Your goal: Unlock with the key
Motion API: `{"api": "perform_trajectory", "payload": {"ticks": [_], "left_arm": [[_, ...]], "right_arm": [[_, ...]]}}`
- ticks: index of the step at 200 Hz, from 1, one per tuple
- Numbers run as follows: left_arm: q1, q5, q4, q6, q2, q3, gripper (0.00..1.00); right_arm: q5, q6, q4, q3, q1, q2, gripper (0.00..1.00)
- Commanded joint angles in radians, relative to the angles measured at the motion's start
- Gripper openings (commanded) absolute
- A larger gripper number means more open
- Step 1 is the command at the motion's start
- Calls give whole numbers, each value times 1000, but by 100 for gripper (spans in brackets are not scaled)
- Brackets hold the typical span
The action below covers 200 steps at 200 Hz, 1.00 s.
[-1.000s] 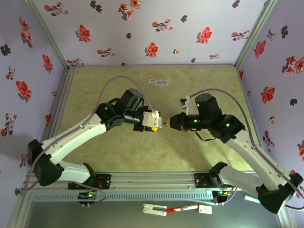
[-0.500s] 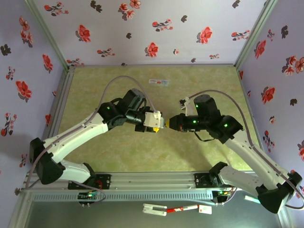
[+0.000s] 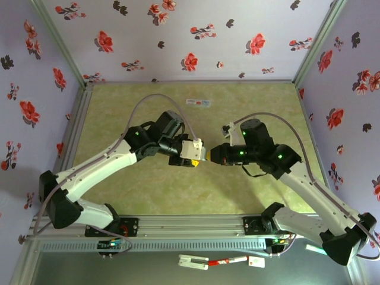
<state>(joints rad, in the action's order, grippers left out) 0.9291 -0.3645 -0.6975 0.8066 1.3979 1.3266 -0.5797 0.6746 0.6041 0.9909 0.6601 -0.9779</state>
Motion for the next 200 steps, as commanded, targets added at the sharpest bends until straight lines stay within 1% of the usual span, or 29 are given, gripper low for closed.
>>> {"api": "perform_trajectory", "payload": {"ticks": [1,30,53,99,128,139,164,174,189,200], "left_arm": [[43,-72,58,-41,19,69,0],[47,-107,100,-79,28,78,0],[63,-108,103,-85,49,106,0],[95,-86,253,-153,47,65,0],[118,-74,337,-173,41,32,0],[136,-48,393,-173,36,7,0],[175,103,490,-119,27,-69,0],[181,153,560,-106,14,-120,0],[192,249,669,-69,0,-209,0],[194,303,749,-65,-12,-268,0]], "right_arm": [[6,-55,-4,8,16,-25,0],[8,-101,-7,17,44,-38,0],[28,-123,21,35,56,-68,0],[29,-51,-56,8,68,-89,0],[29,9,-116,-29,70,-96,0],[32,61,-152,-42,67,-93,0],[40,223,-219,-56,40,-85,0],[35,318,-252,-72,20,-81,0],[6,484,-355,-122,-13,-69,0],[-8,608,-426,-169,-35,-58,0]]}}
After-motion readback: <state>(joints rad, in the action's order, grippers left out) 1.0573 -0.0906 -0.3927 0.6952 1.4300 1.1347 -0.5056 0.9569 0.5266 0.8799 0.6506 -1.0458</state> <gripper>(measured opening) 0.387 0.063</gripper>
